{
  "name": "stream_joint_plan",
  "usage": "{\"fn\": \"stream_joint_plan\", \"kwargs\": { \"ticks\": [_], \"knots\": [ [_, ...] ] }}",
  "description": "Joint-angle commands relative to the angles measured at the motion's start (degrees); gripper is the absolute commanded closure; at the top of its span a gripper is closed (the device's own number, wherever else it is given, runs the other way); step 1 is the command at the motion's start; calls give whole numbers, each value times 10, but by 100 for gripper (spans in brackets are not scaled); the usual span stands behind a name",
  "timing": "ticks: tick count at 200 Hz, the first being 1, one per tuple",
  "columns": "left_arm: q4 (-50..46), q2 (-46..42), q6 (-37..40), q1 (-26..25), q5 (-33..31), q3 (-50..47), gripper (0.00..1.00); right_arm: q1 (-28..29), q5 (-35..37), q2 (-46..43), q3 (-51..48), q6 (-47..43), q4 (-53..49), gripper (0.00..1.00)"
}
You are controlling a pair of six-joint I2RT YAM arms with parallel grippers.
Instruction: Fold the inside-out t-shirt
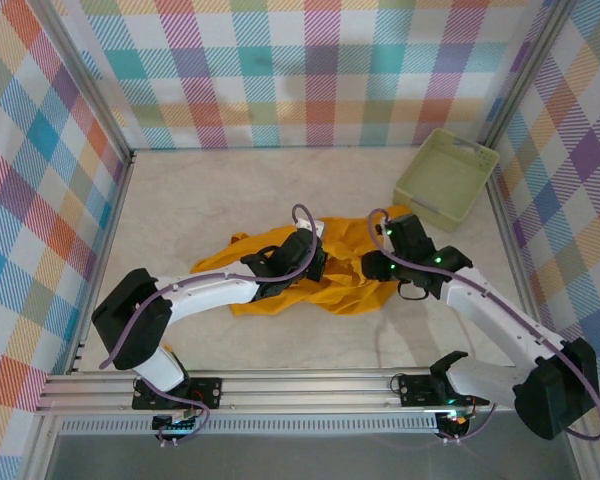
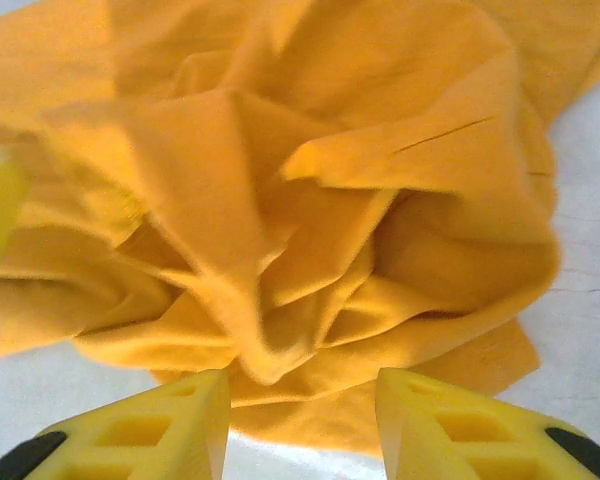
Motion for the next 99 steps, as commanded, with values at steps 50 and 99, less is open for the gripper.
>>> {"fn": "stream_joint_plan", "kwargs": {
  "ticks": [50, 99],
  "knots": [
    [13, -87, -56, 31, -32, -88, 89, 123, -27, 92, 22, 103, 34, 65],
    [26, -121, -70, 73, 22, -130, 75, 117, 58, 194, 44, 115, 61, 67]
  ]
}}
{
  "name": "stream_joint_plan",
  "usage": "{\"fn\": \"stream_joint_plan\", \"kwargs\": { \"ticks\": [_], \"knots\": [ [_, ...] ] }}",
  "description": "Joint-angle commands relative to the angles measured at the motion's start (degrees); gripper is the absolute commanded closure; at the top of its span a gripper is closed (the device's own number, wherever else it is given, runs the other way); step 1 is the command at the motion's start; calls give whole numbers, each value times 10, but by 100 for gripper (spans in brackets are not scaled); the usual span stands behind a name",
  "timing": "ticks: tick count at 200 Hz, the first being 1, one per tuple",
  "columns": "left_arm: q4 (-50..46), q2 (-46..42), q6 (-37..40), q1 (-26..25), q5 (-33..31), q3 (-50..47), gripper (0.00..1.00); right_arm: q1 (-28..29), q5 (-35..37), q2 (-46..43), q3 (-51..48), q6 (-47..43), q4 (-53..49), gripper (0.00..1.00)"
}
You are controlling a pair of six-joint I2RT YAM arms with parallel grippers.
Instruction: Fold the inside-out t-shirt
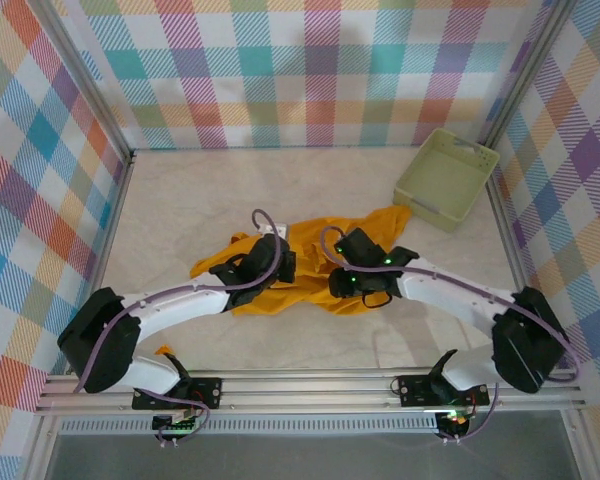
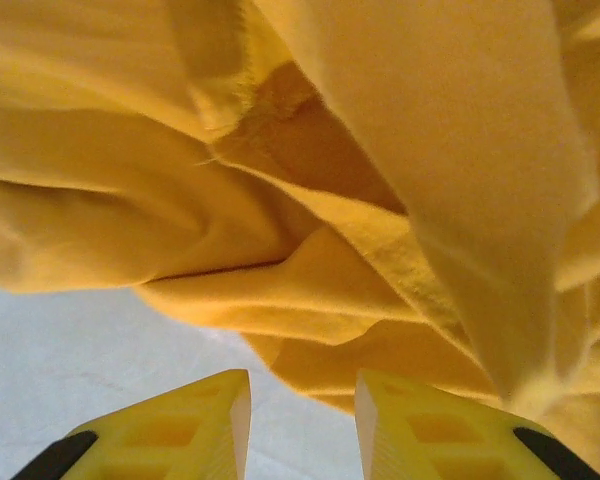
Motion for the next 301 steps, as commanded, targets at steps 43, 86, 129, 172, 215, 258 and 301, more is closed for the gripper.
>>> {"fn": "stream_joint_plan", "kwargs": {
  "ticks": [43, 86, 129, 172, 215, 258, 301],
  "knots": [
    [36, 44, 0, 2, 120, 32, 53, -32, 153, 32, 40, 23, -26, 67],
    [0, 135, 13, -23, 120, 121, 42, -65, 162, 27, 21, 27, -23, 67],
    [-6, 190, 7, -26, 124, 162, 45, -73, 158, 30, 15, 17, -5, 65],
    [-2, 188, 4, -27, 122, 155, 50, -75, 163, 47, 22, 11, 2, 71],
    [3, 181, 3, -28, 121, 141, 51, -75, 171, 82, 37, 9, 9, 69],
    [5, 177, 0, -28, 118, 132, 51, -76, 201, 104, 57, 7, -3, 75],
    [5, 180, 1, -28, 119, 131, 51, -77, 223, 86, 53, 4, -9, 83]
  ]
}}
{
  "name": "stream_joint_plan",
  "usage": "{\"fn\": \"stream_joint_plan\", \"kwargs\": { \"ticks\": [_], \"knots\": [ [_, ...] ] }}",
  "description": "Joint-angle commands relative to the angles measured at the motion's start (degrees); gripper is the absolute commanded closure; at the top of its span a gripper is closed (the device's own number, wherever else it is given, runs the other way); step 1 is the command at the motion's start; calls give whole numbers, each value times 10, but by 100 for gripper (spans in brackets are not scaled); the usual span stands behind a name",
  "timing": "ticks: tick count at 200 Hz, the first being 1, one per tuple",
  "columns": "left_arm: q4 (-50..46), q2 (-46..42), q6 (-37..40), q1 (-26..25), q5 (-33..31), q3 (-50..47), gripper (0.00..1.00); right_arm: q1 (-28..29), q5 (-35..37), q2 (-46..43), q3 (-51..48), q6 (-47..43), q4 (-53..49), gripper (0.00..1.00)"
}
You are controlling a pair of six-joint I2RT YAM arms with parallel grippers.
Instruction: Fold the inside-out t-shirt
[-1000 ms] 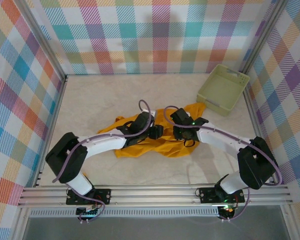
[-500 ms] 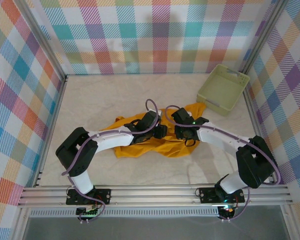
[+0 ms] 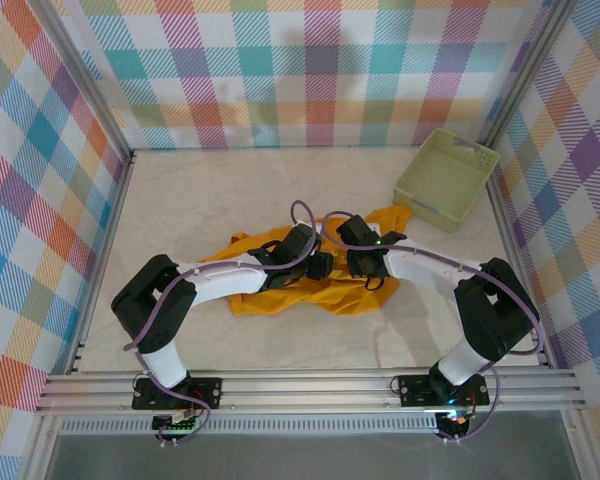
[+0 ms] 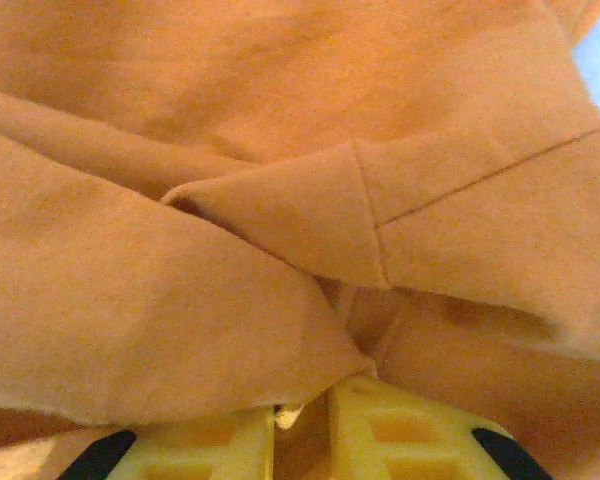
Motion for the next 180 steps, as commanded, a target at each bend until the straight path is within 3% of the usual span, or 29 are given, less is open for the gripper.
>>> {"fn": "stream_joint_plan", "kwargs": {
  "ticks": [1, 64, 133, 180],
  "knots": [
    [3, -10, -3, -4, 0, -6, 51, -5, 28, -16, 13, -9, -10, 83],
    [-9, -2, -2, -4, -8, 4, 51, -6, 8, -57, 6, -17, -19, 99],
    [-45, 20, -4, -4, -49, 39, 55, -5, -172, -186, -61, -62, 15, 100],
    [-46, 37, -5, -4, -34, 58, 56, -4, -282, -242, -134, -82, 83, 100]
  ]
}}
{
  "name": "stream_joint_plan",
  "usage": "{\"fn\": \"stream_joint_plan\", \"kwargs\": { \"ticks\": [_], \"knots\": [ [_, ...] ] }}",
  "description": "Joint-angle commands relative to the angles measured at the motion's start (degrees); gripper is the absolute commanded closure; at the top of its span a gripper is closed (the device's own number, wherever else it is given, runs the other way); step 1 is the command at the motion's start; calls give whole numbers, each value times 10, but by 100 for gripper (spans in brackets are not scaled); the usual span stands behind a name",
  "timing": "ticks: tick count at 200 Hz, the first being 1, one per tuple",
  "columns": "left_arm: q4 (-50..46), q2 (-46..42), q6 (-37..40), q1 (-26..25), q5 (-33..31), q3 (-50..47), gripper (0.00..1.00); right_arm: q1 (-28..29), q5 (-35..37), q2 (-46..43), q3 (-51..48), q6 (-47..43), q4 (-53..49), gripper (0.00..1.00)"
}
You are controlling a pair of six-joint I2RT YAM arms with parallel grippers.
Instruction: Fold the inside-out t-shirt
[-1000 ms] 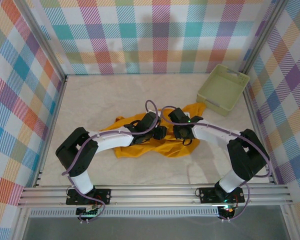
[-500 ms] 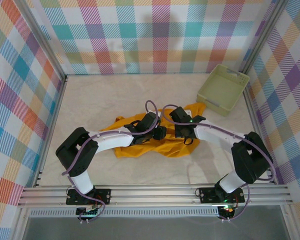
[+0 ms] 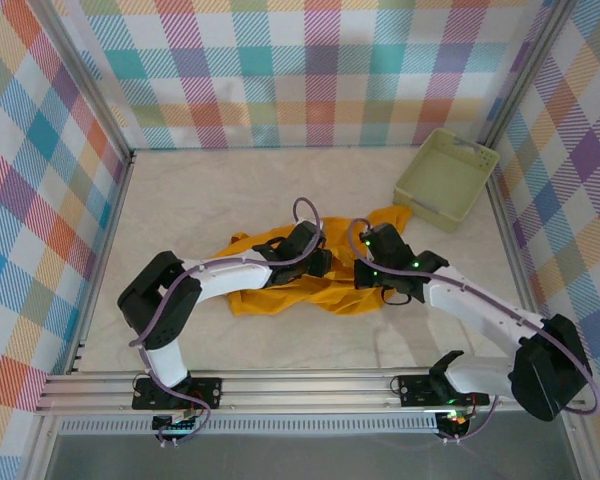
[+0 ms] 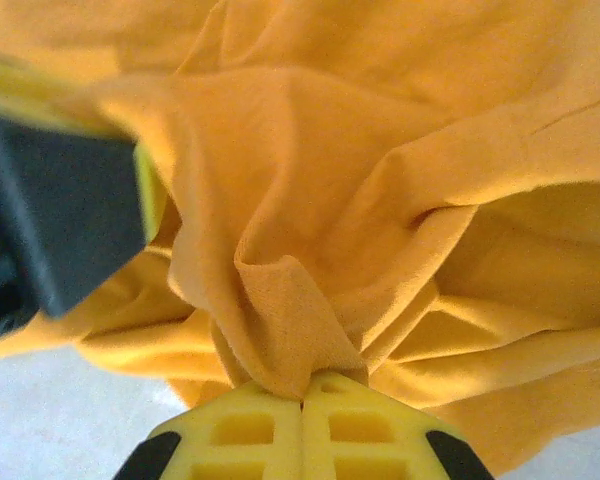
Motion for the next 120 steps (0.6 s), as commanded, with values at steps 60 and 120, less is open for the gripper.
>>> {"fn": "stream_joint_plan", "kwargs": {
  "ticks": [60, 120],
  "knots": [
    [-20, 18, -7, -4, -7, 26, 59, 47, -101, -13, -49, -8, 101, 100],
    [-22, 23, -7, -4, -15, 22, 65, 75, -74, -60, -101, -10, 122, 96]
  ]
}}
